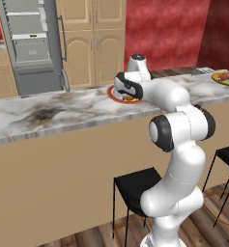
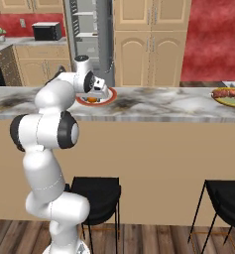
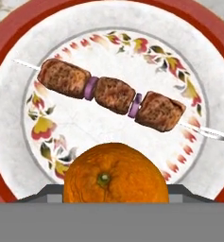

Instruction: Pick up the tangerine and peach from the fridge and place one fruit on each plate on the dining counter.

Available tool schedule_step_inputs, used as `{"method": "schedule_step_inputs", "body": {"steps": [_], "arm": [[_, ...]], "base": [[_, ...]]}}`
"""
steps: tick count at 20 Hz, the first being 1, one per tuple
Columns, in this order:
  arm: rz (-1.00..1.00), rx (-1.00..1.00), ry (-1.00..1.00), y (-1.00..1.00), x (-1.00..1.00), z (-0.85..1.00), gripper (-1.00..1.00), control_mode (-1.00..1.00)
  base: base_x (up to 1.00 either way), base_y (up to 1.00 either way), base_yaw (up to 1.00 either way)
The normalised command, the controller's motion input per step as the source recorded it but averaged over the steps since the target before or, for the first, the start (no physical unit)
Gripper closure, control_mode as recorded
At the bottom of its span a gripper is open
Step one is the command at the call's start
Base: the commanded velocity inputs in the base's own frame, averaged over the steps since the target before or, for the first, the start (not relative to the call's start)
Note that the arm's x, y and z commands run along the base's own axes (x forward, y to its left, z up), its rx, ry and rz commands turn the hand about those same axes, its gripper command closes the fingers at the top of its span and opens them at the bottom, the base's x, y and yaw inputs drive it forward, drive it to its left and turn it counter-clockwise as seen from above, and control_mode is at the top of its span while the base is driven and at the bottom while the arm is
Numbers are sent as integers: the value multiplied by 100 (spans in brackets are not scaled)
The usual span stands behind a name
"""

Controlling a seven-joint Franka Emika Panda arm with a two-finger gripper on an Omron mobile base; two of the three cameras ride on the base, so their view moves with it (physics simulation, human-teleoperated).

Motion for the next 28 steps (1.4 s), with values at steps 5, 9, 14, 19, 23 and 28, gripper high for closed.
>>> {"method": "schedule_step_inputs", "body": {"steps": [5,9,14,19,23,28], "arm": [[0,0,0,0,0,0,-100,-100],[0,0,0,0,0,0,-100,-100],[0,0,0,0,0,0,-100,-100],[-1,0,-6,0,-26,24,-100,-100],[0,0,-21,0,-77,54,-100,-100],[0,3,-16,0,-100,42,-100,-100]], "base": [[0,0,0],[0,0,0],[0,0,0],[0,0,0],[0,0,0],[0,0,0]]}}
